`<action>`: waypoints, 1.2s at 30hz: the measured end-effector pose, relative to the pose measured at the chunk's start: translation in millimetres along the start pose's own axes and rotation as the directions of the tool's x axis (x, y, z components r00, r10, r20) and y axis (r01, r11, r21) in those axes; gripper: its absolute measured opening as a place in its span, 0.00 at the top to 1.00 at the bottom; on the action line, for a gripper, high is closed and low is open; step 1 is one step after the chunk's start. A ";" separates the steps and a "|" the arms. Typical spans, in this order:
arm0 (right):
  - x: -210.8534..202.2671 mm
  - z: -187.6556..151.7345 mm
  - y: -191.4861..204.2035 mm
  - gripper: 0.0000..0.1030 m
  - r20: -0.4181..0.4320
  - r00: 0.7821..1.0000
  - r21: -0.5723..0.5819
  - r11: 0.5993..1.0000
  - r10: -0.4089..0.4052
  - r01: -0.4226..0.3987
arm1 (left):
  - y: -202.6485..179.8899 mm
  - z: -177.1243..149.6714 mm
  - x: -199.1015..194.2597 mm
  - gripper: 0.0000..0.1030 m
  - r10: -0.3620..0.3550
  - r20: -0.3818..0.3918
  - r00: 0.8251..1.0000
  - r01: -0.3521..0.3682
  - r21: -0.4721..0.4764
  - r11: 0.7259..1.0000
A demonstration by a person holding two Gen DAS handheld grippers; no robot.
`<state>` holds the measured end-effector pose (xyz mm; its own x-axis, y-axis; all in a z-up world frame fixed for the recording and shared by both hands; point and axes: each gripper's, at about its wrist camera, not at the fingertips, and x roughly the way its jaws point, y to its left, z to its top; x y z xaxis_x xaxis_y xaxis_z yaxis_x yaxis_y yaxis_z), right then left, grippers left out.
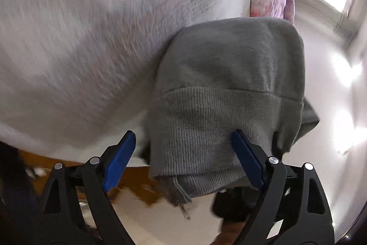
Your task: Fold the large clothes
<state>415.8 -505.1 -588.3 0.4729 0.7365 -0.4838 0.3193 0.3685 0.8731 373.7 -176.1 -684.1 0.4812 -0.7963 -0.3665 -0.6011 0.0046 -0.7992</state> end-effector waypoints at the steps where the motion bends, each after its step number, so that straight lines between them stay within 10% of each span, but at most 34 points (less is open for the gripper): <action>1: -0.3 1.4 -1.6 0.78 -0.003 1.000 0.013 1.000 0.006 -0.006 | 0.0 1.2 3.3 0.15 -0.023 0.012 1.000 0.023 -0.012 1.000; 5: -10.6 5.6 -1.9 0.78 -0.020 1.000 0.000 1.000 -0.004 0.004 | -16.1 6.5 8.2 0.30 -0.029 -0.020 0.999 0.030 0.028 0.999; 12: -14.0 11.9 39.8 0.78 -0.068 0.996 -0.075 0.995 0.065 -0.070 | -107.8 -14.4 -30.6 0.51 0.073 0.172 0.982 -0.128 0.333 0.934; 18: -41.8 34.0 97.6 0.78 -0.084 0.964 -0.173 0.949 0.253 -0.264 | -220.3 -58.7 -59.4 0.54 -0.053 0.356 0.933 -0.184 0.598 0.780; 24: -97.2 77.3 138.4 0.78 -0.049 0.889 -0.273 0.850 0.455 -0.450 | -301.8 -120.3 -38.7 0.54 -0.220 0.376 0.900 -0.178 0.777 0.603; 28: -144.3 109.2 82.6 0.78 0.058 0.879 -0.231 0.863 0.473 -0.449 | -305.8 -159.3 20.5 0.54 -0.188 0.347 0.919 -0.232 0.860 0.455; 33: -159.8 133.5 -65.2 0.76 0.178 0.967 0.045 0.980 0.184 -0.195 | -249.6 -168.0 116.6 0.52 0.056 0.273 0.960 -0.272 0.878 0.393; 36: -157.7 129.8 -105.7 0.69 0.196 0.975 0.127 0.983 0.107 -0.134 | -229.3 -175.6 138.4 0.52 0.119 0.219 0.968 -0.248 0.890 0.382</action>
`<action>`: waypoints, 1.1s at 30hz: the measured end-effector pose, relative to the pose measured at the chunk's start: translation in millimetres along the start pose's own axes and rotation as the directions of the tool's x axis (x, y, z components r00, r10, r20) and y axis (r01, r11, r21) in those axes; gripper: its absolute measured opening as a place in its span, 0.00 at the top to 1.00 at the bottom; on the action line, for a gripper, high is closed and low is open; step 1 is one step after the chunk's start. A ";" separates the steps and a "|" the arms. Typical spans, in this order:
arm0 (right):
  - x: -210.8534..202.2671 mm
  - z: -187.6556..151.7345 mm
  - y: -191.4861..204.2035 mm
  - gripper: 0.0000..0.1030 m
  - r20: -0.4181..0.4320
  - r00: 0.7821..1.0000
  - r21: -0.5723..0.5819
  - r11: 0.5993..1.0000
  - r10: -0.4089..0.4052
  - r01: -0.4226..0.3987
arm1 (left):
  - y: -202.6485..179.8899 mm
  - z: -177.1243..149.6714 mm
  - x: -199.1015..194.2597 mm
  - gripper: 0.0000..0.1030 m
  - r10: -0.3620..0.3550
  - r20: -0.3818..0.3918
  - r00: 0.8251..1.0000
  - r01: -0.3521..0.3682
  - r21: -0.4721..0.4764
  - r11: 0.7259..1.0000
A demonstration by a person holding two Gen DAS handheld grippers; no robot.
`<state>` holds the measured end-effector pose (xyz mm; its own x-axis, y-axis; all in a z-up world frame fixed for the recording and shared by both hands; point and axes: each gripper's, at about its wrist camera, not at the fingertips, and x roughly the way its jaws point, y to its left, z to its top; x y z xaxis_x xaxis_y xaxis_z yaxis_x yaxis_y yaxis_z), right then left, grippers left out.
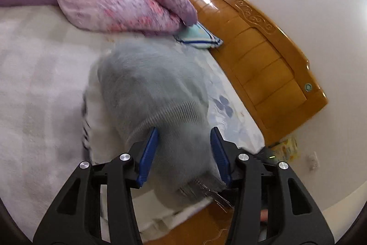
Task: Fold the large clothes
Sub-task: 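Lower the hoodie bundle onto the bed with both grippers and open them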
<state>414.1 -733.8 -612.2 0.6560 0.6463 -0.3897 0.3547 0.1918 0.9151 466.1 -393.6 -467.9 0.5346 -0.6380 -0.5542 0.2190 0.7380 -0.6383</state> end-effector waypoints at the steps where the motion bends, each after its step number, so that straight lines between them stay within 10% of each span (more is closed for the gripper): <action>1: -5.2 1.8 -2.1 0.67 0.007 1.000 -0.005 1.000 -0.020 0.020 | 1.6 -2.3 1.5 0.52 -0.019 -0.019 1.000 0.018 -0.016 1.000; 8: -4.3 -15.9 26.3 0.42 -0.021 0.962 -0.170 0.949 -0.273 0.266 | 30.1 -5.0 -32.2 0.51 0.077 -0.052 0.996 -0.081 -0.068 0.994; 13: -36.4 -39.1 69.0 0.40 0.111 0.866 -0.395 0.777 -0.489 0.489 | 60.0 26.5 -11.2 0.44 0.159 -0.076 0.984 -0.168 -0.122 0.978; 19: 18.7 -88.2 141.6 0.40 0.096 0.890 -0.755 0.550 -0.446 0.357 | 57.3 42.8 10.1 0.41 0.152 -0.074 0.986 -0.156 -0.060 0.986; 23: 76.7 -97.1 149.3 0.40 0.131 0.848 -0.843 0.393 -0.513 0.368 | 54.0 58.0 22.3 0.39 0.162 -0.071 0.984 -0.165 -0.039 0.986; 33: 156.3 -57.0 119.5 0.25 0.050 0.807 -0.799 0.461 -0.588 0.385 | 91.6 75.1 54.8 0.39 0.238 -0.119 0.964 -0.245 -0.047 0.969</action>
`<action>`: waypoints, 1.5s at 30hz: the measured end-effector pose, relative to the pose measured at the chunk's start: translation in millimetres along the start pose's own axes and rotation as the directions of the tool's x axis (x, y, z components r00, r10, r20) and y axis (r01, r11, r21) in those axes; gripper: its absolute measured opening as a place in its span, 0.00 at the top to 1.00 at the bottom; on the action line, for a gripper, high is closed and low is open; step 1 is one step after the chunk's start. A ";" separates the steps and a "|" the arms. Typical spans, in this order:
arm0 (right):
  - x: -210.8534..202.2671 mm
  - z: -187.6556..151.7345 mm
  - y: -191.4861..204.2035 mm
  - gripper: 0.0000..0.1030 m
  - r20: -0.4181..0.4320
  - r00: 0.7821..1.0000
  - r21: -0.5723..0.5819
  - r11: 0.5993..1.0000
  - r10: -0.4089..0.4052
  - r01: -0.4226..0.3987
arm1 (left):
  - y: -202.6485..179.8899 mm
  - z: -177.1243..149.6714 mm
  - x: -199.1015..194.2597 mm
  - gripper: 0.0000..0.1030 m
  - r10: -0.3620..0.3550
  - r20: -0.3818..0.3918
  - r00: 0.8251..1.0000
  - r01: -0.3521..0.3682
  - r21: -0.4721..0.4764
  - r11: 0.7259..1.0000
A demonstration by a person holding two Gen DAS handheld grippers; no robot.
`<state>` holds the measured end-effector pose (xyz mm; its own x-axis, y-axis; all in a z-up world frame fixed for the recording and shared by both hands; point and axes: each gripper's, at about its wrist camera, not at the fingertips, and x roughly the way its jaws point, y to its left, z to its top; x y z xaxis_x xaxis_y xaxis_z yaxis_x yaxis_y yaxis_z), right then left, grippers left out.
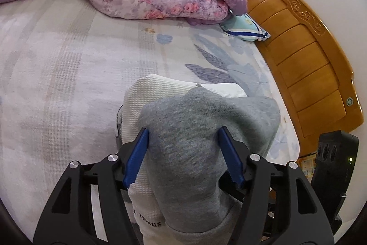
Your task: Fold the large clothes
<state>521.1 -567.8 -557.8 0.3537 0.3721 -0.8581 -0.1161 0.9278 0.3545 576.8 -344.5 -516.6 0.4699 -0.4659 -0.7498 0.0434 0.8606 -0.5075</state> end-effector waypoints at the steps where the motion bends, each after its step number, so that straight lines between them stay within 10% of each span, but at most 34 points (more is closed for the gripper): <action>1: 5.4 2.2 -0.2 0.24 -0.003 1.000 0.001 1.000 -0.001 0.001 | 3.4 0.4 1.9 0.39 0.002 -0.004 1.000 -0.002 -0.005 1.000; 25: -18.9 -72.5 18.1 0.11 -0.075 0.987 0.152 0.976 -0.144 0.154 | 75.3 -69.2 -70.5 0.23 0.041 -0.090 0.995 -0.048 -0.070 0.996; 35: -72.5 -98.5 129.4 0.11 0.062 0.971 0.036 0.973 -0.229 0.227 | 101.8 -83.1 -144.5 0.15 0.087 -0.059 0.994 -0.087 0.010 0.996; 45: -123.0 -150.0 273.1 0.10 0.146 0.943 -0.016 0.952 -0.299 0.305 | 136.3 -85.9 -298.9 0.12 0.158 0.040 0.987 -0.162 0.129 0.978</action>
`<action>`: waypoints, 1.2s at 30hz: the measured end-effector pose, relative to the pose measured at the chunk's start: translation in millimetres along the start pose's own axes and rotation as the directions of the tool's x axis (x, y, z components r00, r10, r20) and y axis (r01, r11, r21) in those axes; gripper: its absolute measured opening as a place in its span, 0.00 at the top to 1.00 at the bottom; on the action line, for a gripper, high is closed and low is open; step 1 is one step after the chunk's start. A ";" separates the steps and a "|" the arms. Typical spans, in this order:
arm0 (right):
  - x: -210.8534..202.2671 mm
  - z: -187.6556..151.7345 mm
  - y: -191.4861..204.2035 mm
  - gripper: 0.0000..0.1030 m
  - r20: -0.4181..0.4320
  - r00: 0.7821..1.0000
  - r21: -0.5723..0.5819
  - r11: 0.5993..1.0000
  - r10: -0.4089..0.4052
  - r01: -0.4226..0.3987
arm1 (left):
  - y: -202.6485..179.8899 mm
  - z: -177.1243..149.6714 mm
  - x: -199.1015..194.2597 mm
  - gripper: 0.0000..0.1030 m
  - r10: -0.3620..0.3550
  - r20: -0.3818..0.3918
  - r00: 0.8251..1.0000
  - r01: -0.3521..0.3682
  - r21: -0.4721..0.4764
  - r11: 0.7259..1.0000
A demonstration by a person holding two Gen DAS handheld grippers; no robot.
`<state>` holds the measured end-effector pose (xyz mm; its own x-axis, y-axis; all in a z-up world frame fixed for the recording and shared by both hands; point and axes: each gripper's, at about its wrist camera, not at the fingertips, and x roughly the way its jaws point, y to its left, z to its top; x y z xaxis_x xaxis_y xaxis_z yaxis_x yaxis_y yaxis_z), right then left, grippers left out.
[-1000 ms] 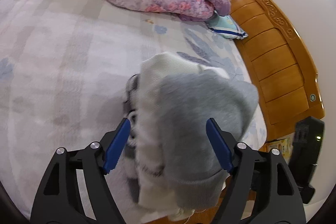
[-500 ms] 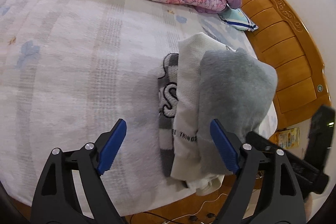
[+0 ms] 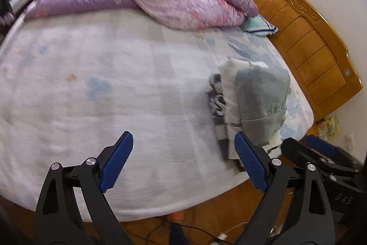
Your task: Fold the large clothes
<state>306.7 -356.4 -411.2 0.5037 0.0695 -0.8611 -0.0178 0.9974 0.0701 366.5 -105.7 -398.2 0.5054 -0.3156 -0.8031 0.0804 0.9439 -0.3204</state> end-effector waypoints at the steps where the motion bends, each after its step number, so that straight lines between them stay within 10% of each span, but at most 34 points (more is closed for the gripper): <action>1: -15.6 -2.1 16.8 0.10 0.020 1.000 -0.005 1.000 -0.006 0.006 | 5.8 -0.2 -15.0 0.11 -0.002 0.012 1.000 0.002 0.008 1.000; 16: -211.9 -32.5 151.1 0.09 0.204 0.978 -0.044 0.997 -0.052 0.063 | 45.3 -1.3 -260.1 0.10 0.023 0.224 0.974 -0.050 0.116 0.992; 36: -341.1 -52.4 194.9 0.08 0.342 0.939 -0.111 0.994 0.019 0.021 | 31.2 -12.1 -427.1 0.08 0.084 0.419 0.904 -0.144 0.115 0.983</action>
<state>86.2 -184.7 -130.2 0.7684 0.0772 -0.6353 -0.1033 0.9946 -0.0041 142.7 57.4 -71.3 0.8239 -0.1653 -0.5422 0.1045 0.9844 -0.1413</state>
